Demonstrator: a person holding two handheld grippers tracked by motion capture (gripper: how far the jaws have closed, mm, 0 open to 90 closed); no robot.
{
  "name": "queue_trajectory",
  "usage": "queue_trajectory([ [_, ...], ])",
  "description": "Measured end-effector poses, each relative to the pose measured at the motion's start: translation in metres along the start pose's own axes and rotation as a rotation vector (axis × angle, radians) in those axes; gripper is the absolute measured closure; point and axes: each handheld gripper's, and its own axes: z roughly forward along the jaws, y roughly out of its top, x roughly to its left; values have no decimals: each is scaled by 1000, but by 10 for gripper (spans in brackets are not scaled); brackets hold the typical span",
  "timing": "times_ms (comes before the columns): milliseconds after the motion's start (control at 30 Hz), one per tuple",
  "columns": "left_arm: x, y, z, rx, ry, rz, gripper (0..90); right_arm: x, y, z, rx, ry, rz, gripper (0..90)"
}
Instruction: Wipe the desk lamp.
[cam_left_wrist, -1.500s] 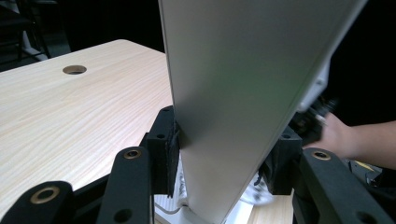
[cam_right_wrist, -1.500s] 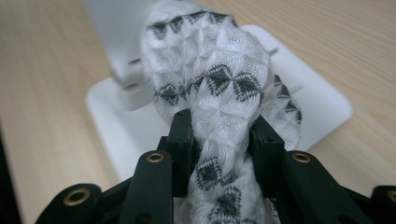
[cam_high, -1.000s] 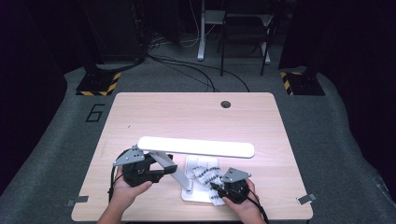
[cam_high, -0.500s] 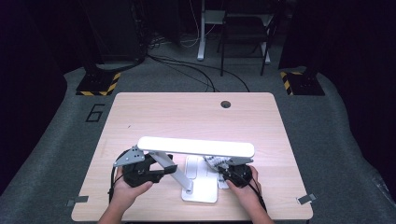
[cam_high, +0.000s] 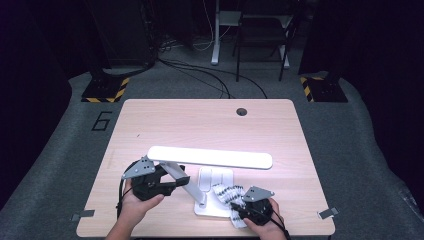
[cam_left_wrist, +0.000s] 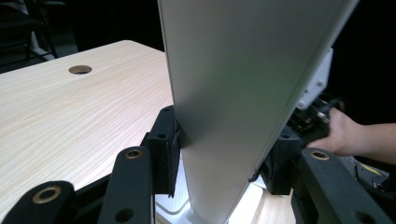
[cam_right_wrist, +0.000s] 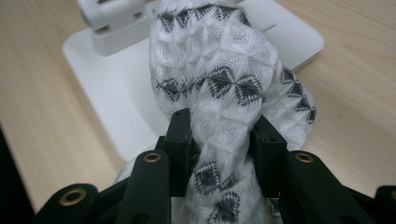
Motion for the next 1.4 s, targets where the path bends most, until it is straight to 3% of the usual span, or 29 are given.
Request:
queue_trajectory([
  [167,0,0,0,-1,3,0,561,12,-5,-5,16,25,-39,655],
  [300,0,0,1,-5,9,1,562,10,-3,-3,18,23,-31,657],
  [533,2,0,1,-14,29,-5,563,-17,11,15,-4,-19,2,661],
  [867,12,0,3,-28,48,-15,564,-40,30,38,-13,-79,42,665],
  [1167,10,1,4,-26,78,-14,564,-59,45,54,-7,-126,76,666],
  [1333,9,1,4,-27,86,-16,564,-56,48,51,-7,-135,66,666],
  [1400,9,1,4,-28,90,-16,565,-42,46,41,-21,-104,39,665],
])
